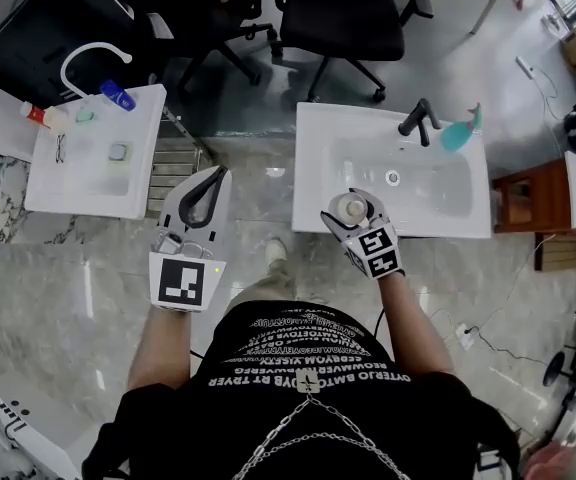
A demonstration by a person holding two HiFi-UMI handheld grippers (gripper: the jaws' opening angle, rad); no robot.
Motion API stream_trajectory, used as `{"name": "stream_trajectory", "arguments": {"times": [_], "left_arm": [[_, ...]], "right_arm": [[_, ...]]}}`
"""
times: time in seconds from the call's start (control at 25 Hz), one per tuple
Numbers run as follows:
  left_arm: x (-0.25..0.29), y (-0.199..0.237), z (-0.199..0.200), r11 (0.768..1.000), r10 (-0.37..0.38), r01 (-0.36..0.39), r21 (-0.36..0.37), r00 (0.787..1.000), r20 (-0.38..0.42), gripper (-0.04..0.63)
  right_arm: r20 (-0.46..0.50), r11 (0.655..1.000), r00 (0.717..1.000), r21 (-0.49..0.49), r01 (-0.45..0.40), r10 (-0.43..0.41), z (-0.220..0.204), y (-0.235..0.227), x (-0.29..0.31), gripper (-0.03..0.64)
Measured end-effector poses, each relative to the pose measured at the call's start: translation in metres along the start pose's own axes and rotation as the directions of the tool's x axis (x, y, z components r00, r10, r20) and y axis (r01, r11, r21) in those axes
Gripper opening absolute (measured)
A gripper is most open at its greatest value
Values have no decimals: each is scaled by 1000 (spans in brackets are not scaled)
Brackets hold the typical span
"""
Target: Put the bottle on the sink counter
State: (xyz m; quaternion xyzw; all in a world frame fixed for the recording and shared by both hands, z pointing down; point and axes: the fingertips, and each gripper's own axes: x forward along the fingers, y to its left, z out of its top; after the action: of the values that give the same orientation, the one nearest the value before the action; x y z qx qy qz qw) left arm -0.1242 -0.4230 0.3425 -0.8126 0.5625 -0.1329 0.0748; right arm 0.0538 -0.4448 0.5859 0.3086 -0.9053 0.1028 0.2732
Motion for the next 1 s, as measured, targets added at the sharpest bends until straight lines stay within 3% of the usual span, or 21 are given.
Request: {"name": "stream_trajectory", "arguments": {"times": [0.4,1.0], "left_arm": [[38,18,-33,999,-31,31,-8,996,-80,5],[28,43,-72,1000,22,-22,-1,984,-179,6]], "right_arm": [[-133,997,989,36,-66,70,-65,5,79,334],[-230,995,968,27,-99,102,-125,18,131,334]]}}
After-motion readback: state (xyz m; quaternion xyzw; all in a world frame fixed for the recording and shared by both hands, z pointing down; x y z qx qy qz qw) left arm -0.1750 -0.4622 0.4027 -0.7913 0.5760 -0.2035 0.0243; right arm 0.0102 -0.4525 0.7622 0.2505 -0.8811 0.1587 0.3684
